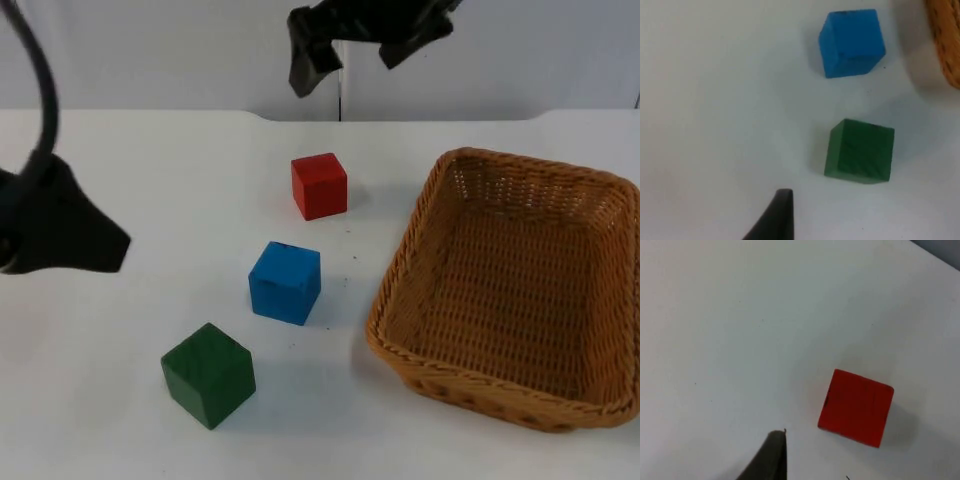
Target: Pick up one cube with each hand and place exactly two cubes into the same basket, leaving the remaining cube outside.
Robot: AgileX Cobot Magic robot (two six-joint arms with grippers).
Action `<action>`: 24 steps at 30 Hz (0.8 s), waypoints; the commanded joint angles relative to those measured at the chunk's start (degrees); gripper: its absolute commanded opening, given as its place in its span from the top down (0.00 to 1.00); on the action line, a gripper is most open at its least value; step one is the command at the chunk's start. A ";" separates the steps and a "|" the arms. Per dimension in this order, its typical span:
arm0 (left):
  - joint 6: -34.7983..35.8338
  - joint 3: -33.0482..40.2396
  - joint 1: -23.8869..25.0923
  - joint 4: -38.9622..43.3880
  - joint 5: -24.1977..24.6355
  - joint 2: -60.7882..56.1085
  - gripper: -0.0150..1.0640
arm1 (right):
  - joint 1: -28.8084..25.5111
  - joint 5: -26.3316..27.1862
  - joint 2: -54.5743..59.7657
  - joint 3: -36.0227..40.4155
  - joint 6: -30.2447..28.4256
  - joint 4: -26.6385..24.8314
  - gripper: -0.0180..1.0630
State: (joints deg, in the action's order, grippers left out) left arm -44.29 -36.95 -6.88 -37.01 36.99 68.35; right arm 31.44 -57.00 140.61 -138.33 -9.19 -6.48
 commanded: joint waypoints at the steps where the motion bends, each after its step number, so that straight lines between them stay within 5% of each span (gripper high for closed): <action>1: 0.23 -0.81 -2.18 1.11 -1.61 0.92 0.01 | 0.42 -0.21 1.40 -2.21 -0.27 -0.09 0.01; 14: 12.55 -1.20 -13.39 14.49 -10.30 11.61 0.01 | 1.25 4.78 8.44 -5.25 4.95 0.04 0.01; 24: 14.79 -1.20 -16.14 16.95 -15.16 17.61 0.01 | 1.71 10.10 11.09 -4.91 6.86 2.03 0.01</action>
State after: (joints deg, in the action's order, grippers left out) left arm -30.12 -37.80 -22.65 -20.52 23.12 85.47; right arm 32.85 -48.81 151.78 -143.26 -2.47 -5.08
